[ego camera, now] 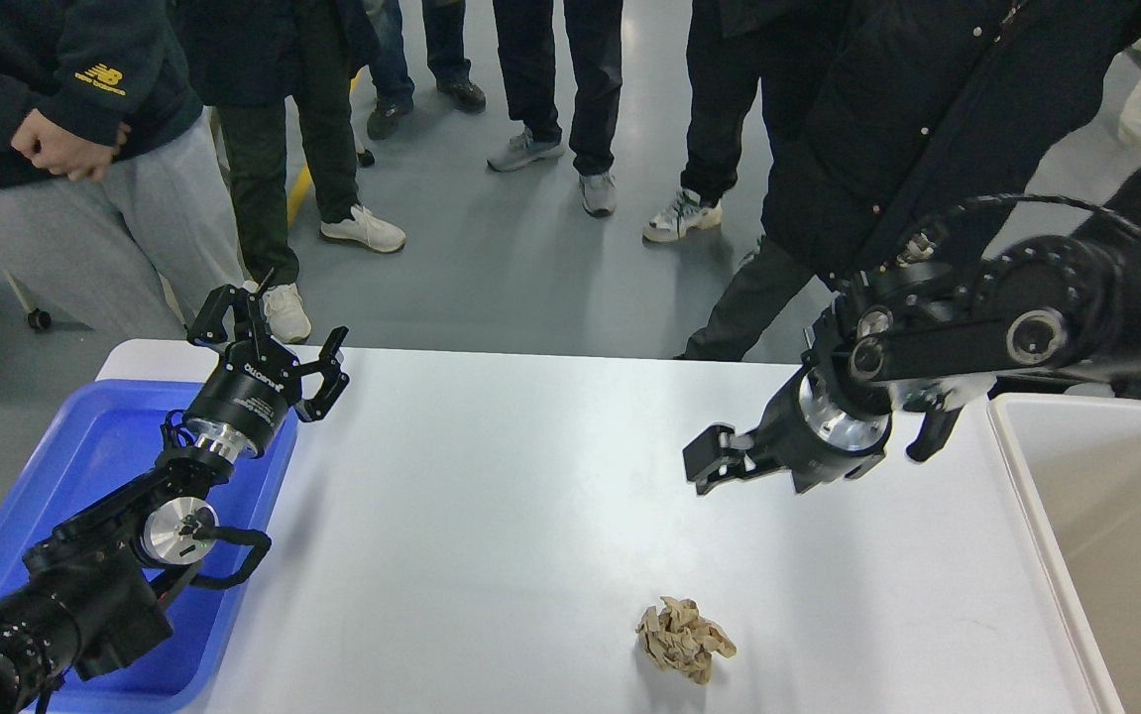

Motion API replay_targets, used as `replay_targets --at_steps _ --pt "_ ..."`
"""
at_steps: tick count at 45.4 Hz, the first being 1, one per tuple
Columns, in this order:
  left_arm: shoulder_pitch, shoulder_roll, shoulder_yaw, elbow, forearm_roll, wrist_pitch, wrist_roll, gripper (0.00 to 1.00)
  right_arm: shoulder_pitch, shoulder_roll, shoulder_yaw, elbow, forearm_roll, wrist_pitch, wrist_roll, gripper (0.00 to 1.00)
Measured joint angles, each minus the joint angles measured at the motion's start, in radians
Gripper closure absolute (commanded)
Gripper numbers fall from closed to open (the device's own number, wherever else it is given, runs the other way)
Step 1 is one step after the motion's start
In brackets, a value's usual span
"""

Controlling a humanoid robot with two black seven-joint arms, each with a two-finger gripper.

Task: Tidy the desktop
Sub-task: 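Lower the open right gripper onto the crumpled tan wrapper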

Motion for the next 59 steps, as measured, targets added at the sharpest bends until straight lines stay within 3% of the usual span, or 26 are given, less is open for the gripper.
replay_targets --at_steps 27,59 --pt "0.000 0.000 0.000 0.000 0.000 0.001 0.000 0.00 -0.276 0.187 0.099 -0.214 0.025 -0.012 -0.010 0.00" --pt "0.000 0.000 0.000 0.000 0.000 0.001 0.000 0.00 -0.424 0.218 0.131 -0.306 -0.015 -0.022 -0.012 0.00"
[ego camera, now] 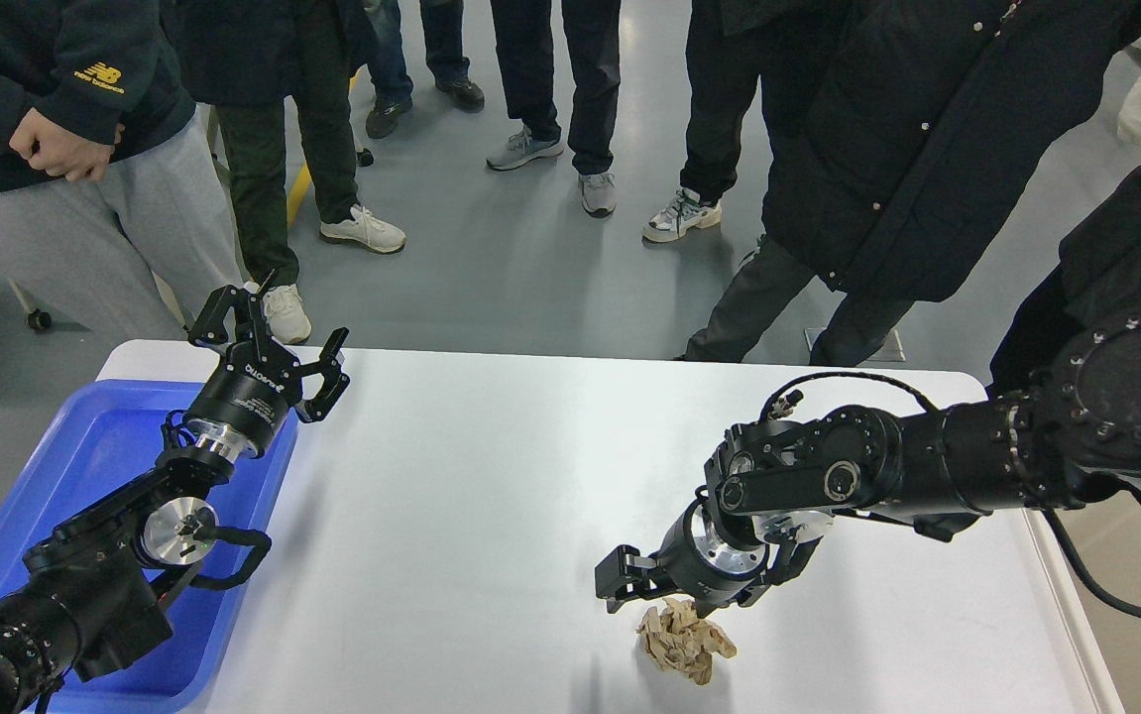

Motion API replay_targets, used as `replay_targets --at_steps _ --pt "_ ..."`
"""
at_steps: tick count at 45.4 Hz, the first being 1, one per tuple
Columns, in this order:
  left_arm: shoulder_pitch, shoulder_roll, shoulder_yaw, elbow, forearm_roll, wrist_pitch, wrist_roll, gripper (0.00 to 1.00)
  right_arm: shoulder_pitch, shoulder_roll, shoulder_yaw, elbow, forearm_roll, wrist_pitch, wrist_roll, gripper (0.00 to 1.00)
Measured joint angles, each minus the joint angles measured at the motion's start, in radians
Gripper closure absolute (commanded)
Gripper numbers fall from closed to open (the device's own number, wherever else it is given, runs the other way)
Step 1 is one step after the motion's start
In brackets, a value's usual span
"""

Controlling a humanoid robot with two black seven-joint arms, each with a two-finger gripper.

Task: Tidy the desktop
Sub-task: 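Lower the open right gripper onto the crumpled tan wrapper, then close the right gripper on the crumpled tan wrapper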

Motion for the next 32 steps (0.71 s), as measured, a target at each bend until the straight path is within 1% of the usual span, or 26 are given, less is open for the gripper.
replay_targets --at_steps 32 --pt "0.000 0.000 0.000 0.000 0.000 0.000 0.000 0.00 -0.088 -0.021 0.009 -0.055 -0.072 -0.001 0.002 0.00"
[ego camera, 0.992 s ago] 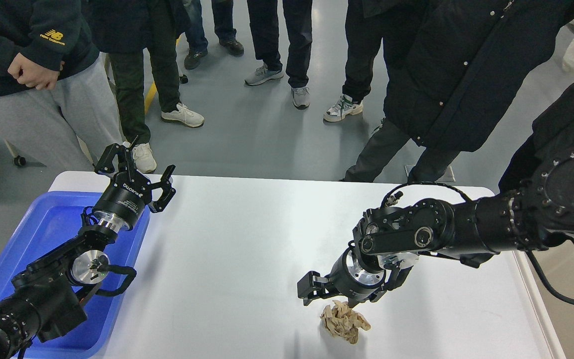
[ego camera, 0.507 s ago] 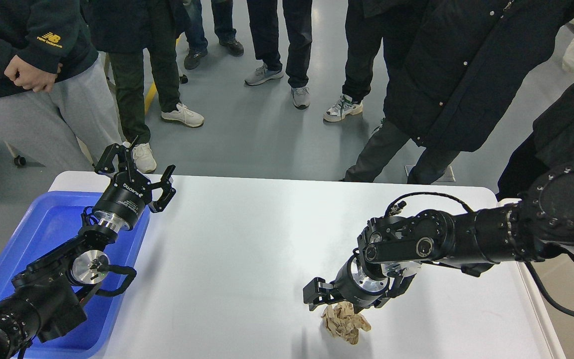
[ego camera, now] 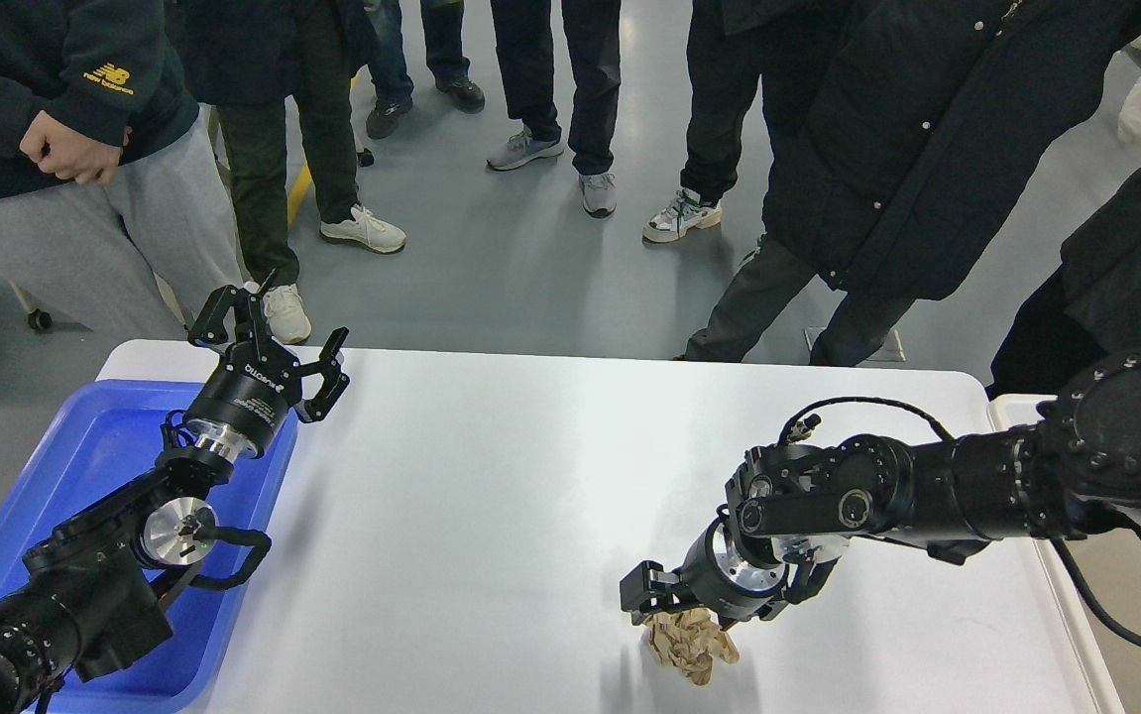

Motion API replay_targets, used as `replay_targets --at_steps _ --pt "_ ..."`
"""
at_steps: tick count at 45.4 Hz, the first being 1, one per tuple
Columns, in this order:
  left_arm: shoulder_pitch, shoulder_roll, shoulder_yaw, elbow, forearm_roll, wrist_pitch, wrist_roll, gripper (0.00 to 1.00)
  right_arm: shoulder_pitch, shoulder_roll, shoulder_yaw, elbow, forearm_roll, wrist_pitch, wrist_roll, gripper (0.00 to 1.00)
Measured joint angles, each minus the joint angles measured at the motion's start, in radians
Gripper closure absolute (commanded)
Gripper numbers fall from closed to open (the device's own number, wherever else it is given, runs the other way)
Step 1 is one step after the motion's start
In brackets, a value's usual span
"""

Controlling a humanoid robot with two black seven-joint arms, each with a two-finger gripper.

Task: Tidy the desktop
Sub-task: 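Close the right gripper on the crumpled tan wrapper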

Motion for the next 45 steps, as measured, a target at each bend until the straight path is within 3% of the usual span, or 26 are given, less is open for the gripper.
replay_targets --at_steps 24,27,30,33,37,39,40,45 --pt "0.000 0.000 0.000 0.000 0.000 0.000 0.000 0.00 -0.067 -0.001 0.020 -0.045 -0.047 0.000 0.007 0.00" --pt "0.000 0.000 0.000 0.000 0.000 0.000 0.000 0.00 -0.075 -0.001 0.022 -0.052 -0.054 0.000 0.008 0.04" --pt "0.000 0.000 0.000 0.000 0.000 0.000 0.000 0.00 -0.082 -0.001 0.025 -0.058 -0.059 0.000 0.009 0.23" --pt "0.000 0.000 0.000 0.000 0.000 0.000 0.000 0.00 -0.088 -0.001 0.029 -0.062 -0.063 -0.002 0.009 0.34" --pt "0.000 0.000 0.000 0.000 0.000 0.000 0.000 0.00 -0.093 0.000 0.033 -0.066 -0.067 -0.003 0.010 0.70" --pt "0.000 0.000 0.000 0.000 0.000 0.000 0.000 0.00 -0.095 0.000 0.035 -0.068 -0.070 -0.004 0.010 0.82" --pt "0.000 0.000 0.000 0.000 0.000 0.000 0.000 0.00 -0.096 0.000 0.035 -0.068 -0.073 -0.004 0.011 1.00" --pt "0.000 0.000 0.000 0.000 0.000 0.000 0.000 0.00 -0.099 0.000 0.037 -0.073 -0.091 -0.006 0.011 1.00"
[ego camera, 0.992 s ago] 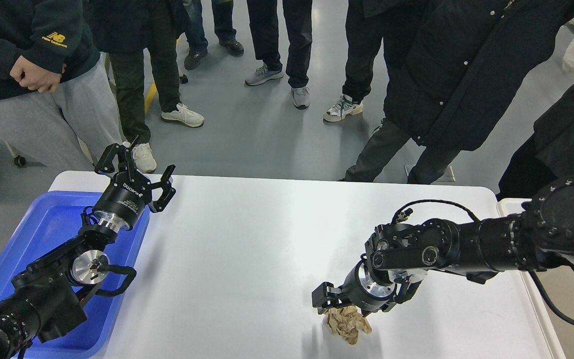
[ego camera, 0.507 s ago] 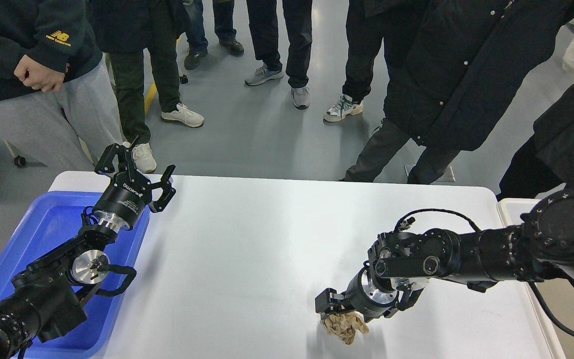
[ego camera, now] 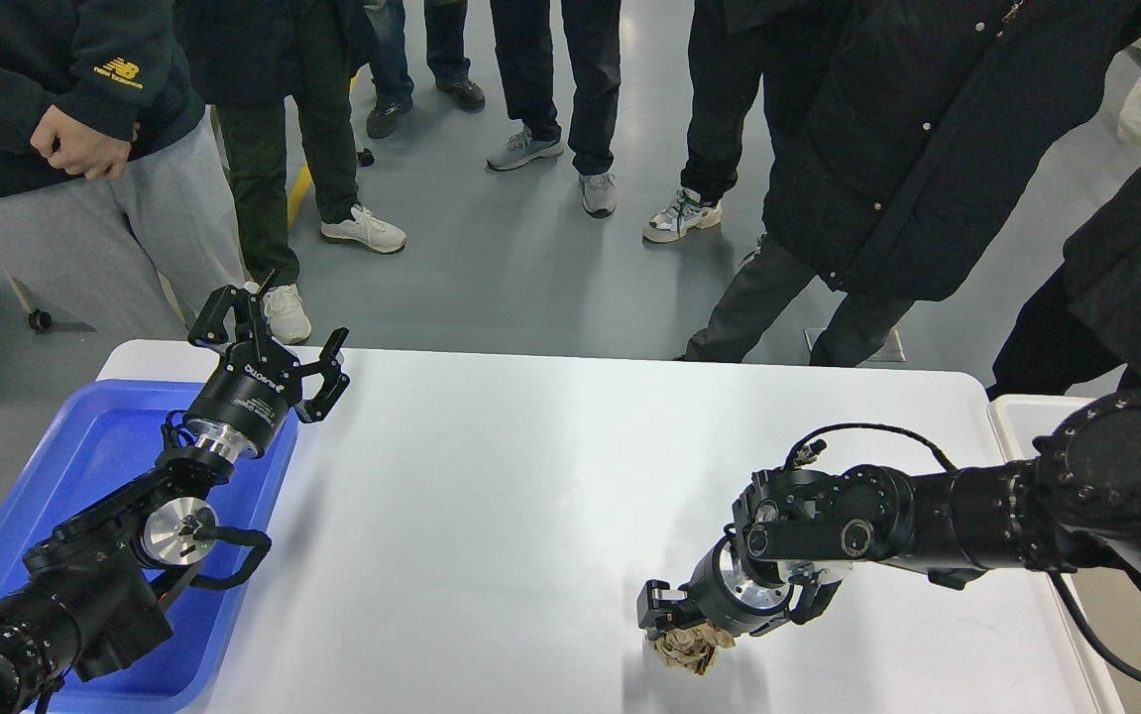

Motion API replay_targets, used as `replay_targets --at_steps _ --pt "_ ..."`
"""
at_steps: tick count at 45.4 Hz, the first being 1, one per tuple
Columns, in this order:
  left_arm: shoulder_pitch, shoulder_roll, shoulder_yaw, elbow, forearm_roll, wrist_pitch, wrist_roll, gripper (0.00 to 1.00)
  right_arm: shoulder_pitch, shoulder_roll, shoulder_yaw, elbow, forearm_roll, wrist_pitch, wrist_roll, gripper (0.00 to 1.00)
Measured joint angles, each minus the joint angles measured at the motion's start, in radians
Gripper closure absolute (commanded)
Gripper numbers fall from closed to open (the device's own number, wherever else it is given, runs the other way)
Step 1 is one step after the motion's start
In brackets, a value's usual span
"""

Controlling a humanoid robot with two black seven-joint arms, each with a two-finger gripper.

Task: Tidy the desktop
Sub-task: 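Close the right gripper on the crumpled tan wrapper, then lift the wrapper and carry it toward the white bin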

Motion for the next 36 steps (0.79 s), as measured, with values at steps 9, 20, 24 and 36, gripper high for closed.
replay_targets --at_steps 9,20,24,36 --pt "0.000 0.000 0.000 0.000 0.000 0.000 0.000 0.00 -0.003 -0.001 0.000 -0.002 -0.021 -0.006 0.000 1.00" --pt "0.000 0.000 0.000 0.000 0.000 0.000 0.000 0.00 0.003 -0.009 0.001 0.000 -0.022 -0.009 -0.002 1.00" --pt "0.000 0.000 0.000 0.000 0.000 0.000 0.000 0.00 0.014 -0.021 0.002 0.007 -0.019 -0.007 -0.002 1.00" --pt "0.000 0.000 0.000 0.000 0.000 0.000 0.000 0.00 0.107 -0.085 0.000 0.072 0.013 0.007 -0.004 1.00"
